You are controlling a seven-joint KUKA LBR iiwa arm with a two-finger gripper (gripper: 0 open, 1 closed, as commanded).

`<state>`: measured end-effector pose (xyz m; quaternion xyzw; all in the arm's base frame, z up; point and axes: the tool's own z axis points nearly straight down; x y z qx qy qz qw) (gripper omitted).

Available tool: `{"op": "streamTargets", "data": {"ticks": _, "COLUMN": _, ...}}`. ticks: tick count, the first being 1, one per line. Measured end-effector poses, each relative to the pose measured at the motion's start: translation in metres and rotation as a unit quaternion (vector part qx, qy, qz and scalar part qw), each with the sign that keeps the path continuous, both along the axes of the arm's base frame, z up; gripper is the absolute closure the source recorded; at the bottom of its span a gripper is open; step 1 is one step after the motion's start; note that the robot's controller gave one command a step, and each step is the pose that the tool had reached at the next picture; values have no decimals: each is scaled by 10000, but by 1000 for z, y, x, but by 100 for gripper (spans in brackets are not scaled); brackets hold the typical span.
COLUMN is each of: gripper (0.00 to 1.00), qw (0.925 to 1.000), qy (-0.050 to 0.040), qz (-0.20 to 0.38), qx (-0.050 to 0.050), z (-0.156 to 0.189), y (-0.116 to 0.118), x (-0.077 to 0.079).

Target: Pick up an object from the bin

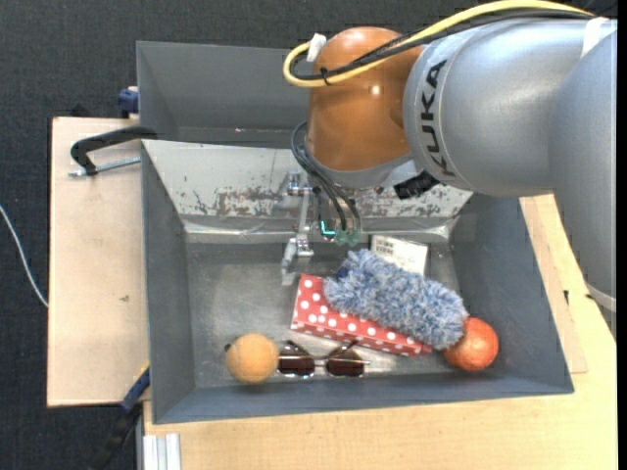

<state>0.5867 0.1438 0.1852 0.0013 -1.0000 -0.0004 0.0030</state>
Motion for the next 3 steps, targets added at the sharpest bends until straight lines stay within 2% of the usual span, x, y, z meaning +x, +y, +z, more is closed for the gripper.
{"op": "streamTargets", "data": {"ticks": 1, "gripper": 0, "qw": 10000, "qy": -40, "qz": -10, "qx": 7, "z": 4, "y": -1, "x": 2}}
{"op": "streamTargets", "data": {"ticks": 2, "gripper": 0, "qw": 9876, "qy": -65, "qz": 1570, "qx": 9, "z": -48, "y": -27, "x": -10}}
{"op": "streamTargets", "data": {"ticks": 3, "gripper": 0, "qw": 9404, "qy": -29, "qz": 3400, "qx": 14, "z": -65, "y": -40, "x": -25}}
